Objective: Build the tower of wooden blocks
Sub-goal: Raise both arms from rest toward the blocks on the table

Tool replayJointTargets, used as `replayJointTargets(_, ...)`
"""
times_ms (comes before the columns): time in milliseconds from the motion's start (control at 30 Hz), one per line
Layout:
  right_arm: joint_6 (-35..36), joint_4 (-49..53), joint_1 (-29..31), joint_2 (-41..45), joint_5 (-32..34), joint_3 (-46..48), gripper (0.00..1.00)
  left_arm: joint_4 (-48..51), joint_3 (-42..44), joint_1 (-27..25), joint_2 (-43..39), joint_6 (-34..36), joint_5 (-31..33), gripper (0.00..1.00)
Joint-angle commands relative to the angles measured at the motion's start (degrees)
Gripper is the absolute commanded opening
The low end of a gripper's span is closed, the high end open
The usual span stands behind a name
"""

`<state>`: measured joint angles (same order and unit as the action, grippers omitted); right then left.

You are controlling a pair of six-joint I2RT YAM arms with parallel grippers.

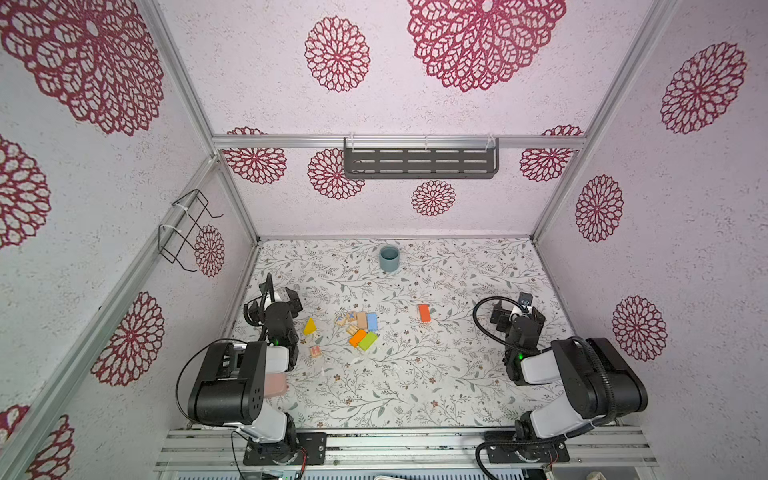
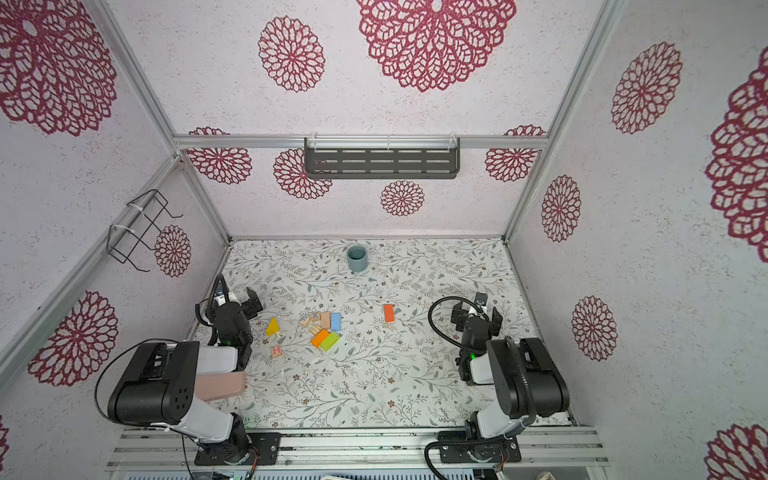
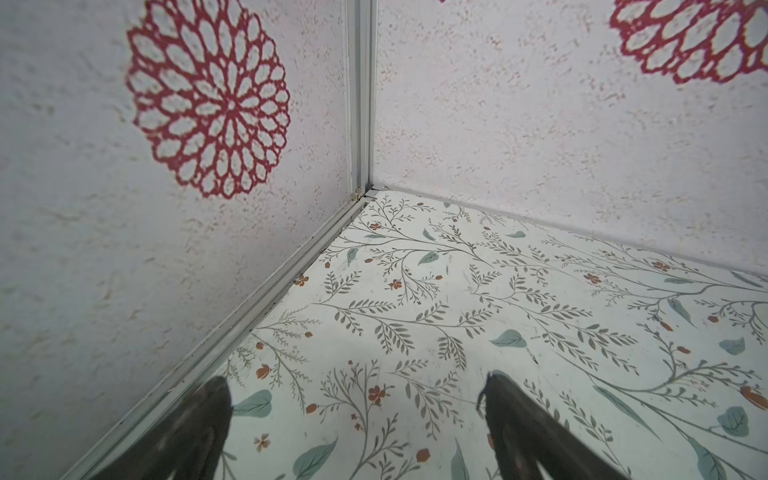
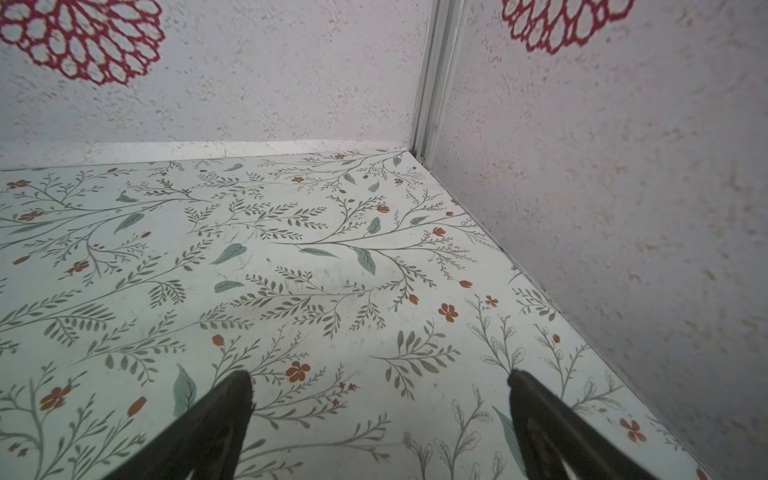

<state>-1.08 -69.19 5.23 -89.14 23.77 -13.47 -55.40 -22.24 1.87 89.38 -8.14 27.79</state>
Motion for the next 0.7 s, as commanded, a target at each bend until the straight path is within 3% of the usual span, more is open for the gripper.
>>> replayJointTargets(0,-0.09,-2.89,-0.22,0.55,0.32,0.08,0.99,-1.29,0.33,-0.29,0.60,1.18,0.42,0.97)
replayJointTargets(433,-0.15,-2.89,-0.22,0.63,0.31,0.04,0.99,-0.96,0.27,-0.13,0.53,1.11,0.09,0.97)
replayJointTargets(667,-0.87,-1.67,-0.80,0.70,-0.92,-0.45,0.99,3.68,-1.40,3.38,-0.18,-1.73,-5.26,0.97)
